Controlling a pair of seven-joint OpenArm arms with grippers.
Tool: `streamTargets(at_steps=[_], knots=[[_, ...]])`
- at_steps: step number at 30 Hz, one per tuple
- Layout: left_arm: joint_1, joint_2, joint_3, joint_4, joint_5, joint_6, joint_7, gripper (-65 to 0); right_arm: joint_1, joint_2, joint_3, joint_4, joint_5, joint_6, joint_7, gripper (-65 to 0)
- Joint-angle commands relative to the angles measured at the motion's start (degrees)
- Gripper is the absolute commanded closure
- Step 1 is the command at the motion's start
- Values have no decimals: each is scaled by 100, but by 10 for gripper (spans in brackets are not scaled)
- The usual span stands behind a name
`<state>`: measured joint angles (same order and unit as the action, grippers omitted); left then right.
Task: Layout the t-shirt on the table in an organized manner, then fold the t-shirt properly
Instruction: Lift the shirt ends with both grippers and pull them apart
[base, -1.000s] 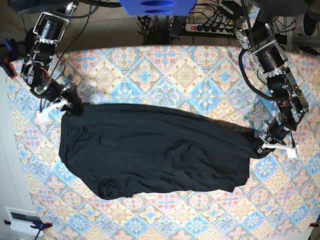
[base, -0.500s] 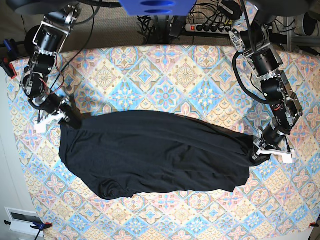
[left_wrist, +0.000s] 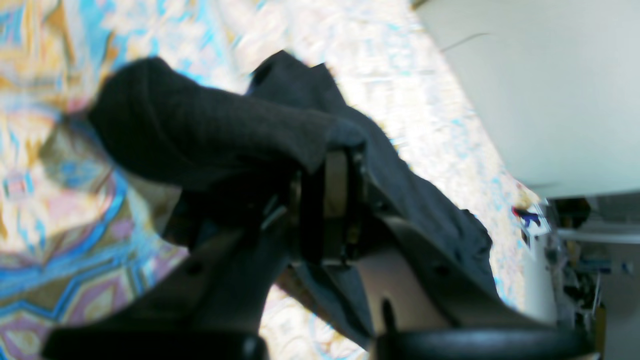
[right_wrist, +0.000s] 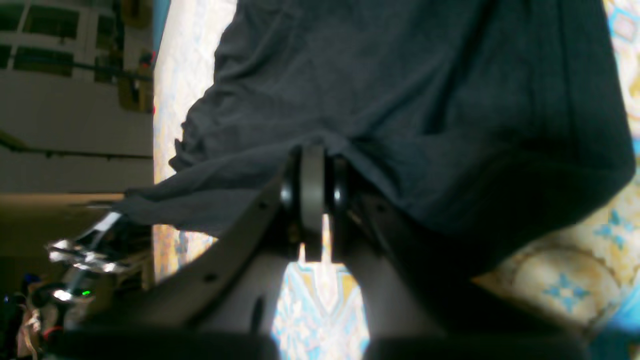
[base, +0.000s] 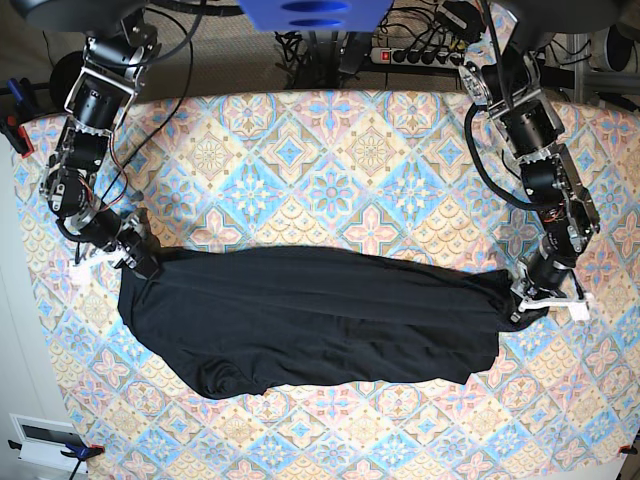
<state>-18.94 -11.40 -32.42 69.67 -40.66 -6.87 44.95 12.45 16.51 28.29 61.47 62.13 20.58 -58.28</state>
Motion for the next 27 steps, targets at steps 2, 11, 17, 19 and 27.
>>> streamTargets(at_steps=[2,11,17,19,27], knots=[[-229,-78,-6,-97,-114,-64,-262,-1,166,129,15,37,139,56,224,-6],[-440,-87,20,-563,-105,-64,-517,-1,175,226,6,-244,139,56,558,-6],[-510,-95,29,-686,-96,-64,-596,-1,324,357,-3,-622,139,48,769,-6],[-510,-87,144,-694,-87,-64,-640,-1,527,357,-12,-701,139,48,778,-6],[-458,-104,574,-694,-96,-64,-710,-2,711,357,-12,-886,-169,48,786,-7]])
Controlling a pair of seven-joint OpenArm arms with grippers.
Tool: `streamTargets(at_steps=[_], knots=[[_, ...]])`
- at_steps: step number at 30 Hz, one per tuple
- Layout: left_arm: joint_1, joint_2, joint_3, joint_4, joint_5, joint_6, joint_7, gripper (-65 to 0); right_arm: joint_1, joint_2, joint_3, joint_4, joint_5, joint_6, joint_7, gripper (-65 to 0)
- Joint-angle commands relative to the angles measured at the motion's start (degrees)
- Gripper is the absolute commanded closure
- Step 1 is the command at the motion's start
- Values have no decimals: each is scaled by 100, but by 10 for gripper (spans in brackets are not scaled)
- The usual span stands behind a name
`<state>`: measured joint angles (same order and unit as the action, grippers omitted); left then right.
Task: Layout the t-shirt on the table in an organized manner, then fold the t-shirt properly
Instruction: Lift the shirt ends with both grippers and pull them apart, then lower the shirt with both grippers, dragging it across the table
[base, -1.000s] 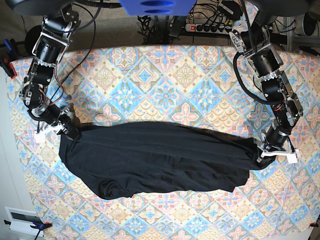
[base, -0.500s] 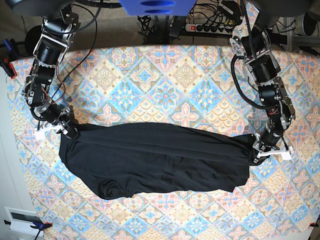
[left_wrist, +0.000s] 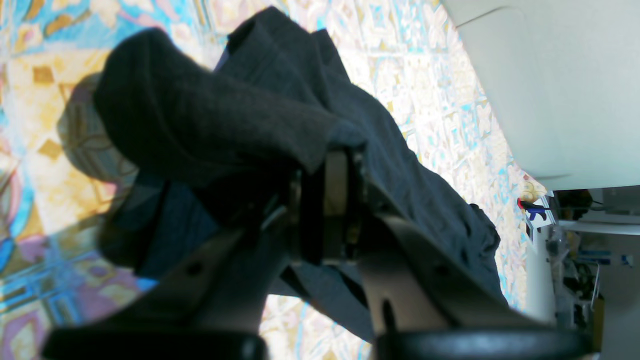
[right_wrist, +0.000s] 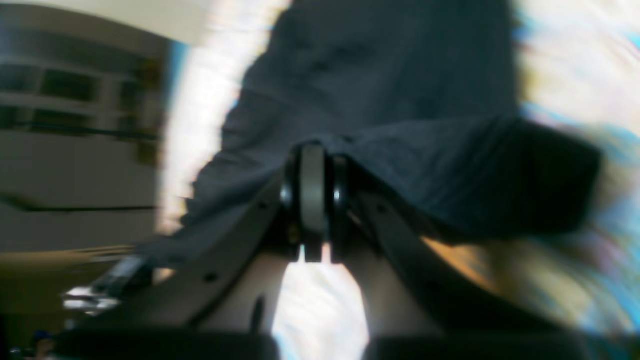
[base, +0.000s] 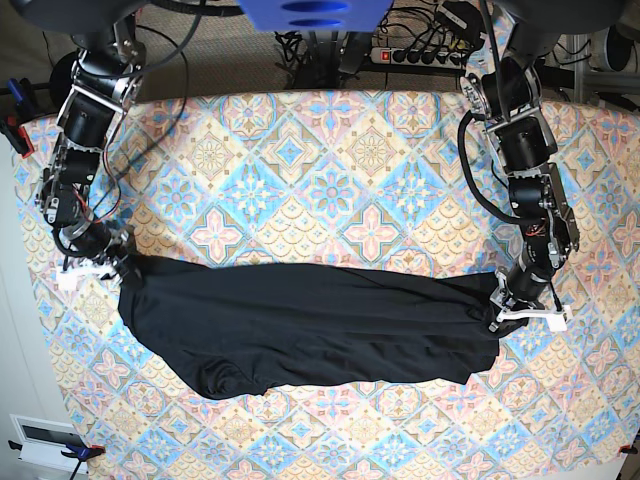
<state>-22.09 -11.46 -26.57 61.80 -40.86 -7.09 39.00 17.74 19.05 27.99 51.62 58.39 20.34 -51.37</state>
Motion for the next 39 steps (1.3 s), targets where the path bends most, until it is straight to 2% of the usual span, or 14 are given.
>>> streamTargets(at_steps=[1,4,6,12,15,20,24,29,32,36,39], knots=[[-143,-98,-11,92,-76,-42,-116,-2,182,104,36,100,38,72,96,-7],[-134,-106,-11,92,-68,-42,-107,-2,182,104,54,100,-164,72,87,-7],[-125,-238,50,92,-68,-42,-63,-2,182,104,28,100,-164,72,87,-7],[-81,-704,824,92,-76,-42,359,-17,147,104,10,126,-173,72,43,-19],[-81,-915,1061,92,-103,-42,728,-79,86,104,-16,135,-173,72,-19,-64],[-81,-1126,1079,119,-120,-60,1361,-177,-37,104,-183,170,-173,72,-115,-144],[15,-1302,1070,119,-472,-60,1792,-239,-266,104,-175,619,-173,72,-115,-152],[393,-1548,1070,119,-1386,-60,1783,-299,-328,104,-175,953,-173,72,-238,-152],[516,-1531,1061,119,-1457,-60,1730,-320,-354,104,-175,962,-173,72,-238,-152],[692,-1372,1061,92,-1448,-60,1097,-324,-354,104,-175,962,-173,72,-238,-152],[719,-1232,1096,75,-1439,-51,983,-326,-354,104,-175,962,-173,72,-238,-152]])
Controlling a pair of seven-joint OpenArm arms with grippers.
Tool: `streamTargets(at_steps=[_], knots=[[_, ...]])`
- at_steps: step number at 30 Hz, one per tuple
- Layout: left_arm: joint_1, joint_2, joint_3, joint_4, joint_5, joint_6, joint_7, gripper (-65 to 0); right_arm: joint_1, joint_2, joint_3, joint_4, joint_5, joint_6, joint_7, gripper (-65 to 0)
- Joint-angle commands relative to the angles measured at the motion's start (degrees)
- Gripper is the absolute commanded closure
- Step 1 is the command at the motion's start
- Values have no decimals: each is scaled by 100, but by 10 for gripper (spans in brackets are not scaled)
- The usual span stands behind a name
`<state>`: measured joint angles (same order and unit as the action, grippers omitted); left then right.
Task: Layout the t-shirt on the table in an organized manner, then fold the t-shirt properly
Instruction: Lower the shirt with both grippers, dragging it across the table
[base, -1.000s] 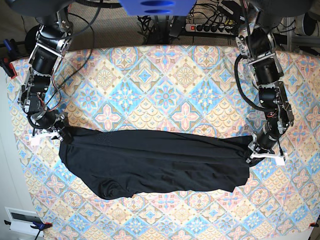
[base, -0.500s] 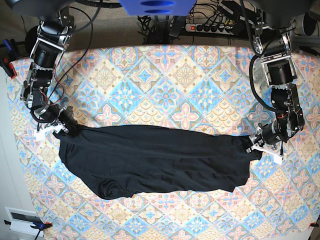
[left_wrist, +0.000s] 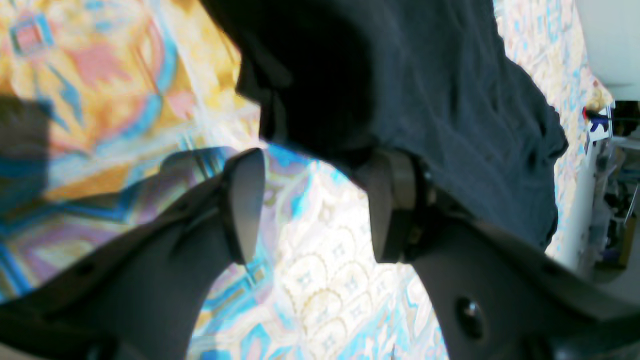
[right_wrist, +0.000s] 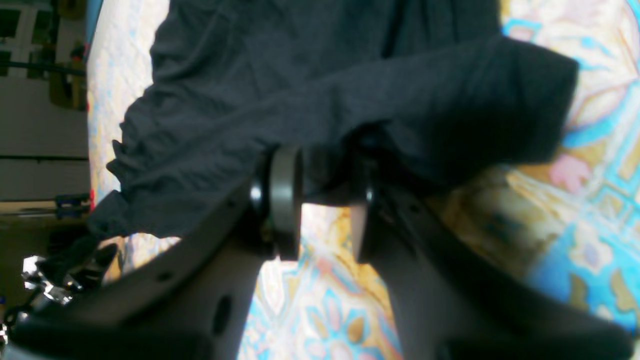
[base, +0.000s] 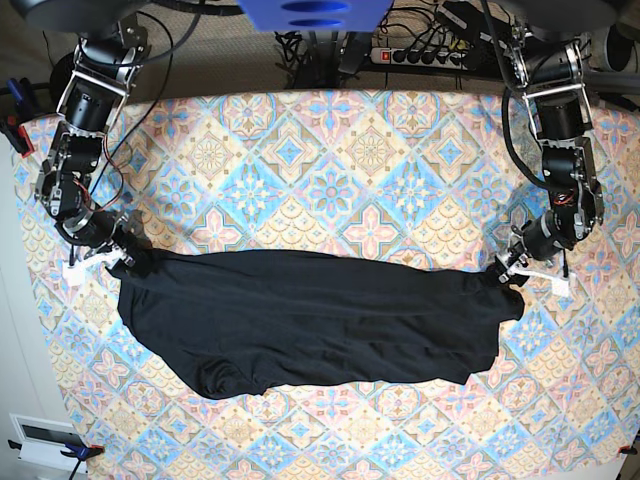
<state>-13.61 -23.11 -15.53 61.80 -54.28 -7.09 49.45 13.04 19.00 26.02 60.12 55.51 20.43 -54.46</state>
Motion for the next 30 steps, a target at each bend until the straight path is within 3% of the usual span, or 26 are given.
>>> streamTargets(at_steps=[1,6,12,17,25,27,30], knots=[[-138,39,-8,40,-80,-42,-70,-326,116,108,22,111,115,63,61,-152],[-411,373,-16,-672,334,-34,-255,-323,116,108,40,120,115,63,-62,-152],[-472,584,-16,-1006,360,-34,-897,-323,90,108,48,120,124,63,-71,-152],[-824,698,-16,-1402,369,-34,-1055,-323,-121,108,66,384,142,63,-71,-152],[-1475,777,-8,-2184,369,-34,-1310,-315,-587,108,708,929,142,63,-405,-154],[-1536,786,-8,-2097,369,-42,-1275,-270,-631,108,848,964,142,63,-458,-154],[-1536,786,-8,-1894,369,-51,-1275,-124,-719,108,875,973,142,63,-449,-154]])
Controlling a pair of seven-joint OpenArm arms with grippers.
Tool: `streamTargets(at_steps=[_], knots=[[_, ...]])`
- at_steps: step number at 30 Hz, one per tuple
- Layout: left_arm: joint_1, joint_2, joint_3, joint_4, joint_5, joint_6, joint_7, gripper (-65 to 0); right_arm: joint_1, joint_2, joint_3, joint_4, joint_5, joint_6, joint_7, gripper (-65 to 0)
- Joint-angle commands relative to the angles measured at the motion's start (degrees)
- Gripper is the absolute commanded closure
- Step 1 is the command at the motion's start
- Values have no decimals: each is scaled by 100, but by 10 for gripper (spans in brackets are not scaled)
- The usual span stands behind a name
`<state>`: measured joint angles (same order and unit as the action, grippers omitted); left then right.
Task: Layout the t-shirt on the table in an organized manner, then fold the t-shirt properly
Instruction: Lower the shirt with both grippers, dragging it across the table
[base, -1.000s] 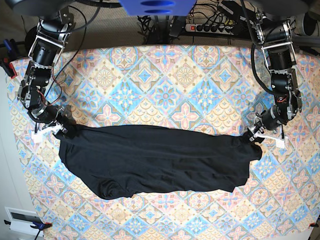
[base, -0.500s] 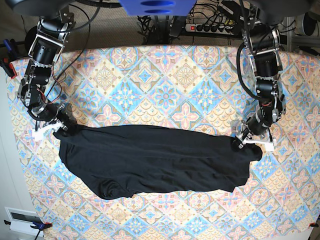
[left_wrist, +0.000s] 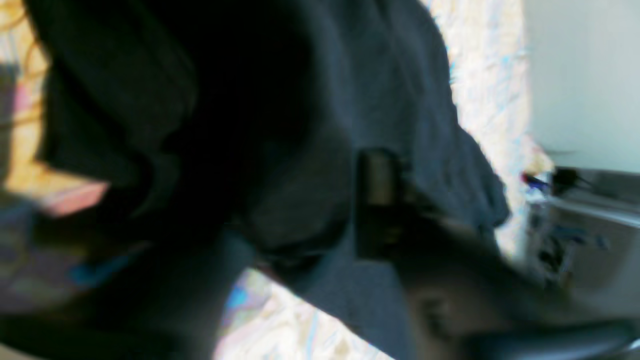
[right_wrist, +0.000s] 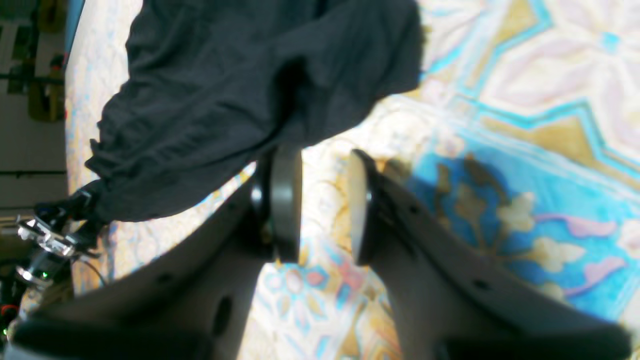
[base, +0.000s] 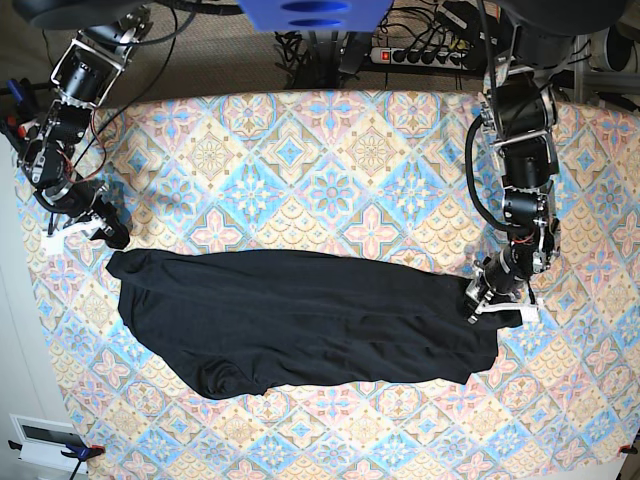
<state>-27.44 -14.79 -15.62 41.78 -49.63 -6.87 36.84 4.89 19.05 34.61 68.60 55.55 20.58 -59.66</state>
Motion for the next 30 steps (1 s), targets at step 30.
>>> streamTargets(at_steps=[30], knots=[[-126,-222,1,284,-114,-64,4,0,1098,95,-898,-1159,102,39,687,-249]])
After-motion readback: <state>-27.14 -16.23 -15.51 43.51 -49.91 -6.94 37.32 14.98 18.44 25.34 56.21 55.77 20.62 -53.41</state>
